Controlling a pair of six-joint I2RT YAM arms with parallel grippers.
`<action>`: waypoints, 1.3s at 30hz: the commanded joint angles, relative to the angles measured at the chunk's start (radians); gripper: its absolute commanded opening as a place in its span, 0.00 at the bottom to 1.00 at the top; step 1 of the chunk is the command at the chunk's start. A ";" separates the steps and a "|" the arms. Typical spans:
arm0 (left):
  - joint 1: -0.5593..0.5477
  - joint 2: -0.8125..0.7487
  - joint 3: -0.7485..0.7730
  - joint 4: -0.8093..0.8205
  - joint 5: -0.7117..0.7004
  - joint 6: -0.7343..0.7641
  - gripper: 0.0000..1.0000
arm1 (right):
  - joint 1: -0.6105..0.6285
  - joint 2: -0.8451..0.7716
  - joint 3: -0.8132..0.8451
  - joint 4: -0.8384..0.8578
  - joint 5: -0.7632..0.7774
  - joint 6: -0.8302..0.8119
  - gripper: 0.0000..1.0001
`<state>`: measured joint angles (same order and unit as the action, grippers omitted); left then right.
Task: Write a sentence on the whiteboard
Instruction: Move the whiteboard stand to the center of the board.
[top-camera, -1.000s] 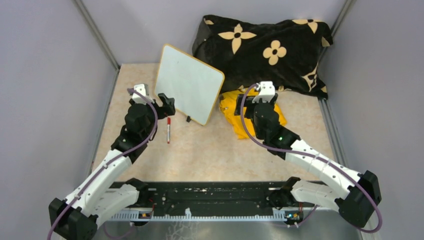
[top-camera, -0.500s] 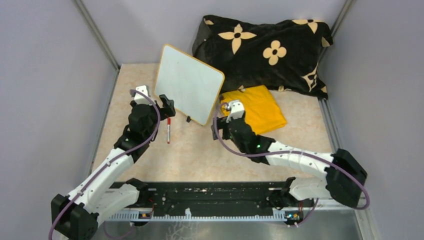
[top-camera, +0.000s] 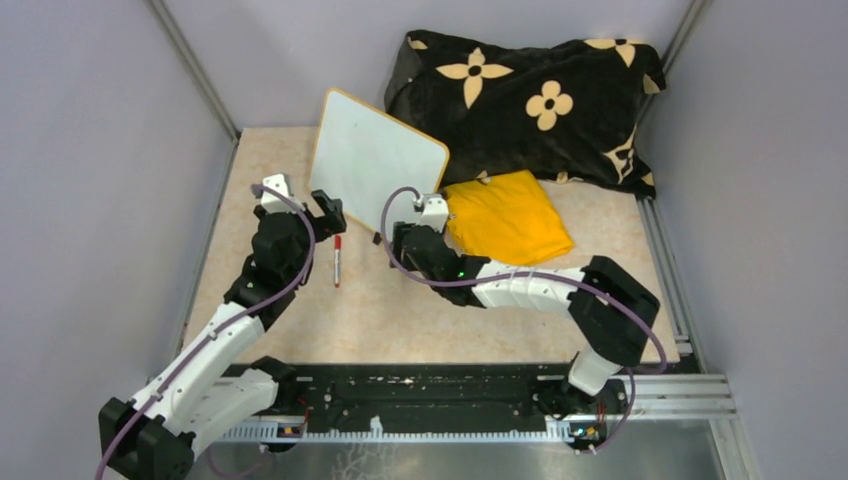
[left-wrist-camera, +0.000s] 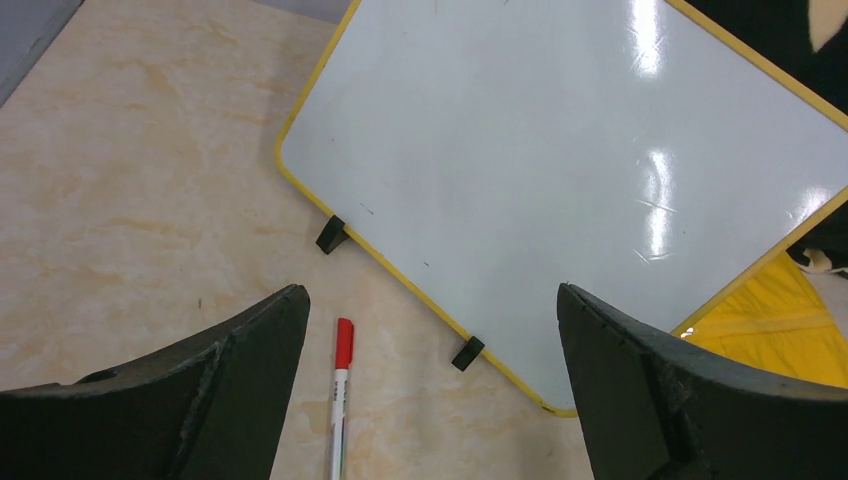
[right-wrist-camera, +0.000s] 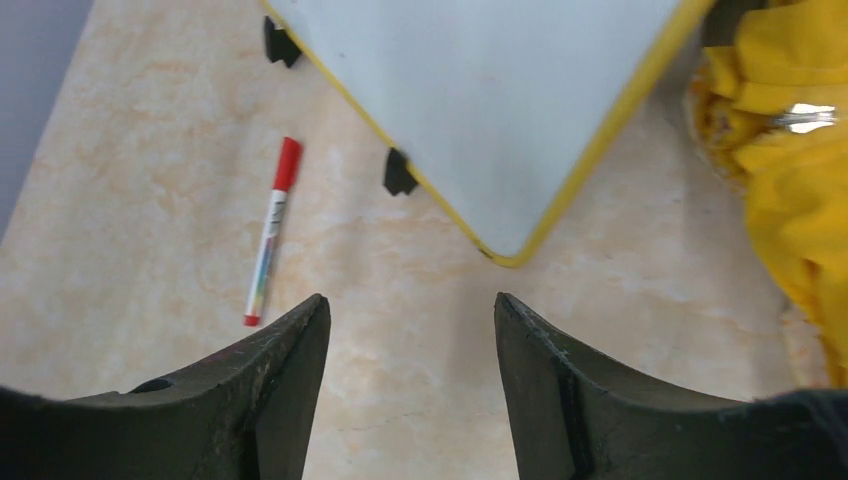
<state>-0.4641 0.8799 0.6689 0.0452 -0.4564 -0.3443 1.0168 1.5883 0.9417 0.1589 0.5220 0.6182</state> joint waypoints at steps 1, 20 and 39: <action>0.004 -0.045 -0.008 0.004 -0.113 -0.031 0.99 | 0.039 0.095 0.156 -0.006 -0.005 0.081 0.59; 0.004 -0.108 0.002 -0.101 -0.394 -0.173 0.99 | 0.058 0.606 0.826 -0.518 0.085 0.226 0.44; 0.005 -0.171 -0.007 -0.145 -0.474 -0.262 0.99 | 0.026 0.756 1.015 -0.689 0.175 0.340 0.56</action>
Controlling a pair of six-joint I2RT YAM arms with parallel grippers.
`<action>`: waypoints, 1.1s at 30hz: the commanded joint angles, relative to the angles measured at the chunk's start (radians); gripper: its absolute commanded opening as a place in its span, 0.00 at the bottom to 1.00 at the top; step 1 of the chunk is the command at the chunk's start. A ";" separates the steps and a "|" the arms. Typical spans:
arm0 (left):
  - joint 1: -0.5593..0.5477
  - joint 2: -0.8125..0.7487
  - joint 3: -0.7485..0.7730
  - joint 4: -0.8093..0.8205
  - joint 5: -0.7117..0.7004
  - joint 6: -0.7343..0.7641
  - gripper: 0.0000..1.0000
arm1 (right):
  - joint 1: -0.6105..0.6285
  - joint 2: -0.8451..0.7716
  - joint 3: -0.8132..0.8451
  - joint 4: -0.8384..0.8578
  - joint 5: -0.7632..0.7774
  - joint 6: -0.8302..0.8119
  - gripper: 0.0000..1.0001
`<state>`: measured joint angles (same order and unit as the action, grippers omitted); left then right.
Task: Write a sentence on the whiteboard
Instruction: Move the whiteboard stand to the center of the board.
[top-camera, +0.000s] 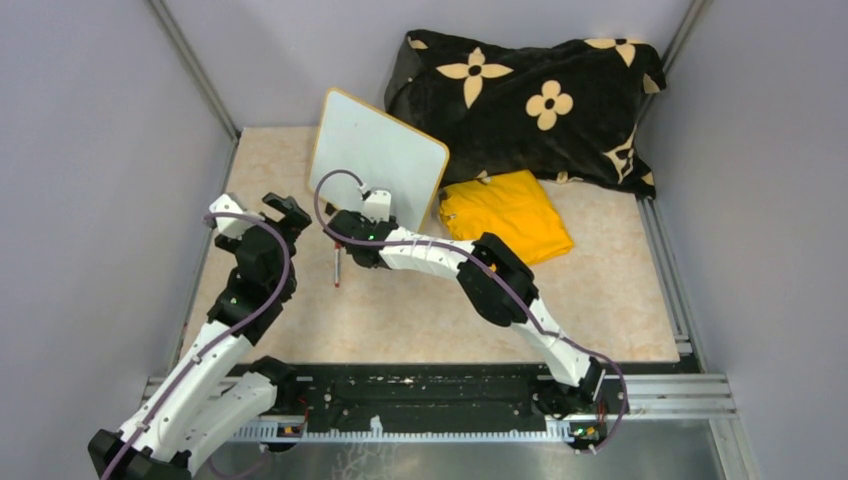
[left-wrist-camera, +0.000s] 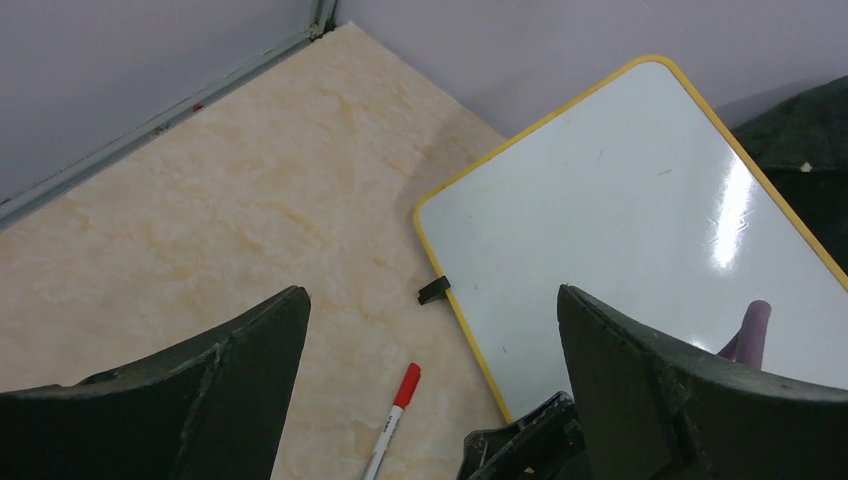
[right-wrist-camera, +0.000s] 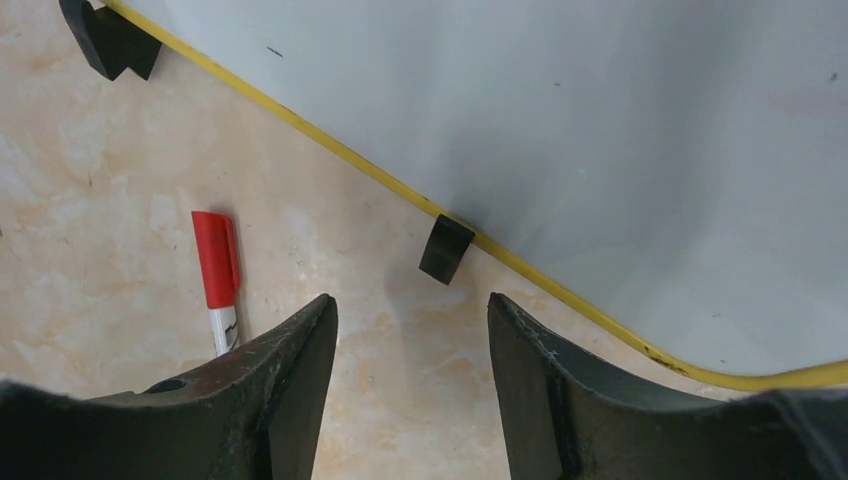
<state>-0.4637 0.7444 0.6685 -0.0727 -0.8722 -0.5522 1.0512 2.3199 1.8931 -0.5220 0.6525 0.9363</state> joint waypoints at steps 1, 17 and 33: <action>0.004 -0.043 -0.010 -0.026 -0.061 -0.056 0.99 | -0.010 0.030 0.070 -0.011 0.047 0.024 0.55; 0.004 -0.053 -0.010 -0.034 -0.073 -0.072 0.99 | -0.038 0.129 0.196 -0.104 0.075 0.084 0.47; 0.004 -0.044 -0.010 -0.032 -0.065 -0.074 0.99 | -0.068 0.155 0.181 -0.124 0.107 0.102 0.32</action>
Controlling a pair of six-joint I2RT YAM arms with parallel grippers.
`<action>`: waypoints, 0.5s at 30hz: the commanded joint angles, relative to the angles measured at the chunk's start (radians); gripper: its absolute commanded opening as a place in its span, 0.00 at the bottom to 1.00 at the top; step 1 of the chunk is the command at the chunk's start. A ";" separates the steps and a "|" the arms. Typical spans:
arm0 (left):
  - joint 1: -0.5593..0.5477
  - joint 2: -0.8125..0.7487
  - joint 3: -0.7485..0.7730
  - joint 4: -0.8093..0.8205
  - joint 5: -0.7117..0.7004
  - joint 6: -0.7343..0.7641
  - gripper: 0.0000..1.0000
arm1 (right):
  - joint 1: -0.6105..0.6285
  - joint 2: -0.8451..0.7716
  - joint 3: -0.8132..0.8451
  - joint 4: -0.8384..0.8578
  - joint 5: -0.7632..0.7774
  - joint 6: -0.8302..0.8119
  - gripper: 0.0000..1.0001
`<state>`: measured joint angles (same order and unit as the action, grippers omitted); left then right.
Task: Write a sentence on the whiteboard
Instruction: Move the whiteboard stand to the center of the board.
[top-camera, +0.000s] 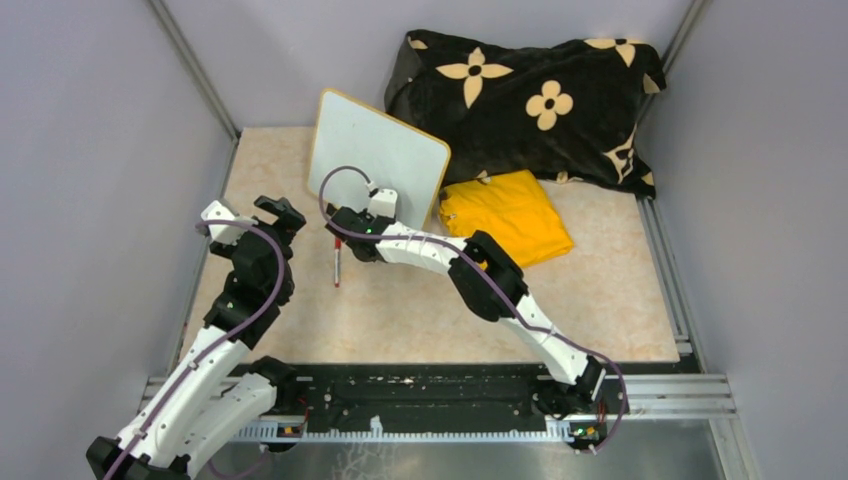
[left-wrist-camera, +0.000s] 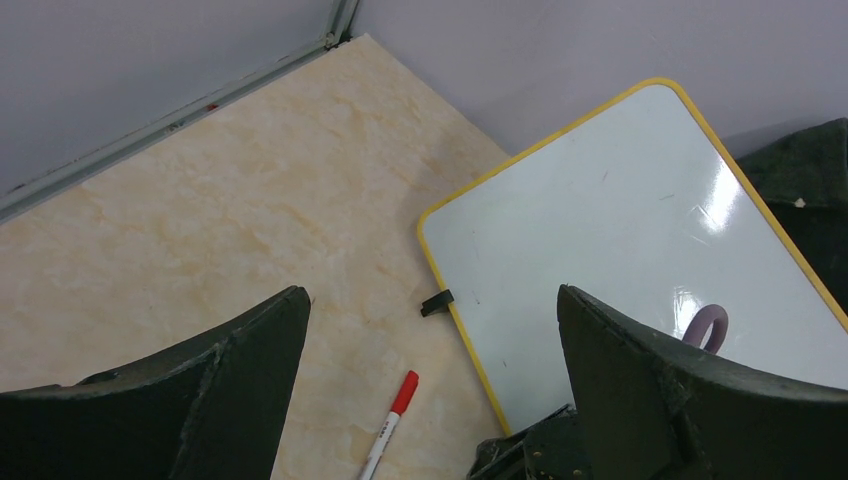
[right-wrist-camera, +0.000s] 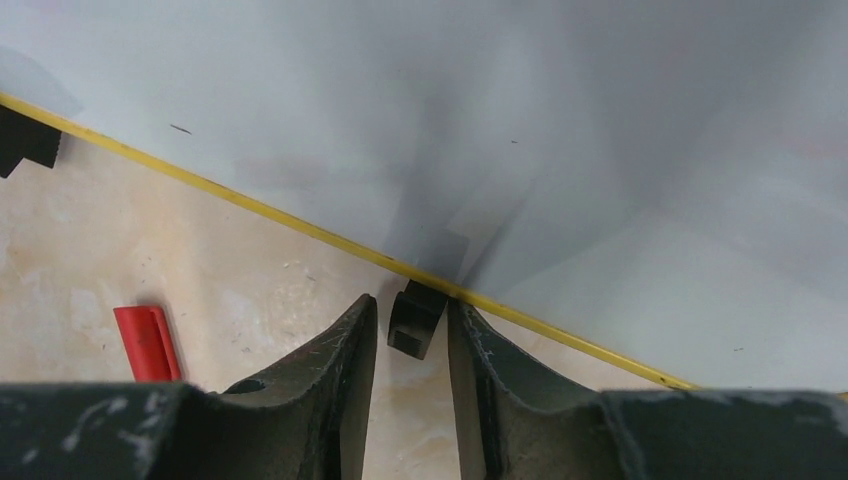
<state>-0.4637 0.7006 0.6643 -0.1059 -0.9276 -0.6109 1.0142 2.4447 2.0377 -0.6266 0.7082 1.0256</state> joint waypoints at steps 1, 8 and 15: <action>0.004 0.001 -0.005 0.000 -0.010 -0.015 0.99 | -0.032 0.028 0.030 -0.017 0.052 0.012 0.29; 0.003 0.005 -0.005 0.003 -0.005 -0.013 0.99 | -0.029 -0.013 -0.047 0.012 0.051 -0.006 0.16; 0.004 0.014 -0.005 0.005 0.001 -0.011 0.99 | -0.020 -0.120 -0.235 0.056 0.044 -0.018 0.08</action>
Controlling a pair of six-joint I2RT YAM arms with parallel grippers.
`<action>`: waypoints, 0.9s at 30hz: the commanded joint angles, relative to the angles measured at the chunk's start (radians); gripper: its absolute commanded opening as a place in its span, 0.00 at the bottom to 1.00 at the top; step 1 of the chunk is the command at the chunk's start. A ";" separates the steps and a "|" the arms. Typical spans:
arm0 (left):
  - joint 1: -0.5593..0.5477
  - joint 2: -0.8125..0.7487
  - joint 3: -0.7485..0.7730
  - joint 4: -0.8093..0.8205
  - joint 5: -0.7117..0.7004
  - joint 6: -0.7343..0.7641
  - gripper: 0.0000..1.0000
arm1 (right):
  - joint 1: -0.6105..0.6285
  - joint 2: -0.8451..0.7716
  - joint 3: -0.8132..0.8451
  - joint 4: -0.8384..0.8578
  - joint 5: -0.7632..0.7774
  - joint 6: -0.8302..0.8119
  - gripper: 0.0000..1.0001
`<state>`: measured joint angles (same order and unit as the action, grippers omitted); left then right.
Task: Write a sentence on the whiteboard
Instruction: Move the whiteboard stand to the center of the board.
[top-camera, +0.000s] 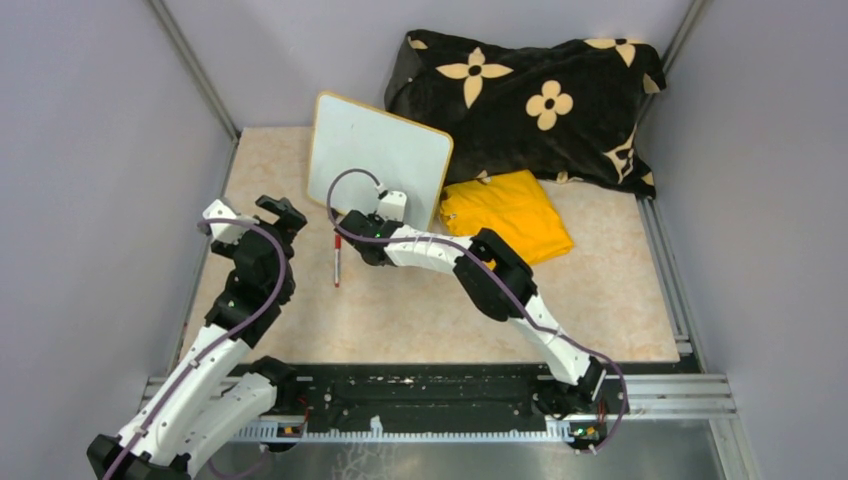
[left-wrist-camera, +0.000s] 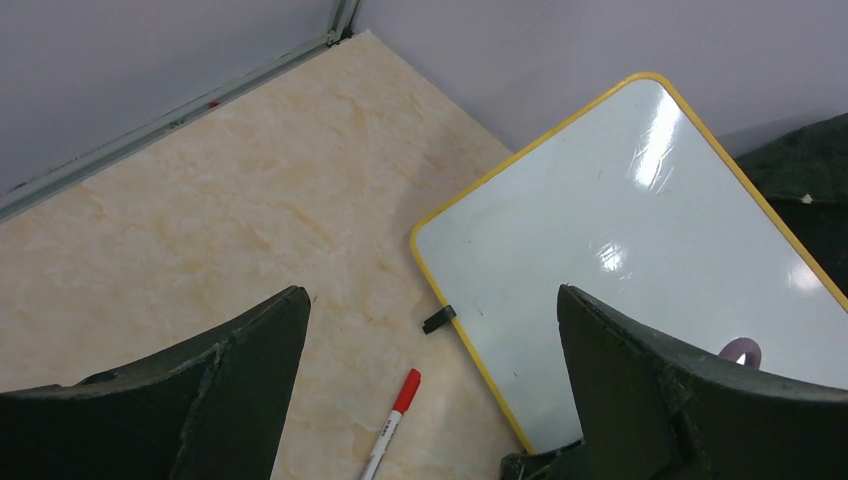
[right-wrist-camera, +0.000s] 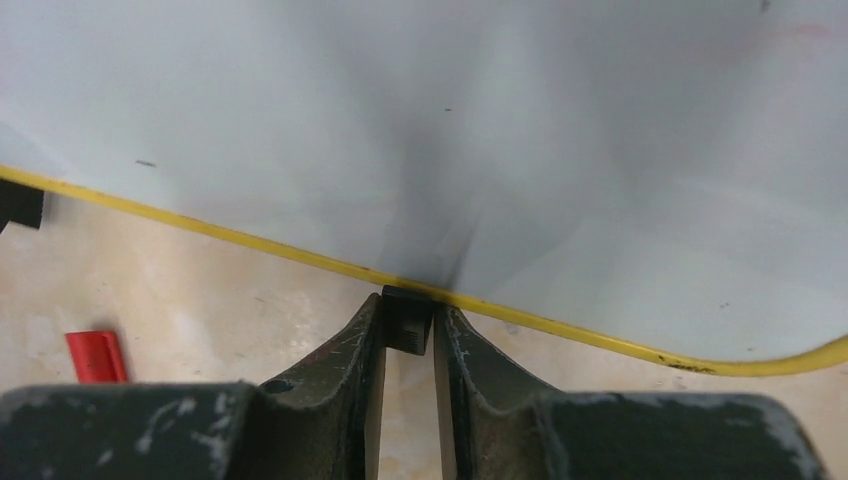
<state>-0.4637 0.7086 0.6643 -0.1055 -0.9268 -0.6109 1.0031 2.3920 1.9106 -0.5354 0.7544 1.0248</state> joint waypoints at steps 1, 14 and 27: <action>0.003 0.007 -0.005 0.005 0.003 -0.012 0.99 | -0.008 -0.085 -0.138 -0.026 -0.005 -0.022 0.07; 0.004 0.040 -0.003 0.005 0.011 -0.007 0.99 | 0.004 -0.318 -0.525 0.050 -0.025 0.023 0.00; 0.003 0.042 0.002 0.006 0.040 -0.009 0.99 | 0.068 -0.467 -0.765 0.077 -0.015 0.030 0.00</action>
<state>-0.4637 0.7525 0.6643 -0.1055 -0.9108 -0.6102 1.0306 1.9781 1.2331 -0.3489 0.7643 1.0489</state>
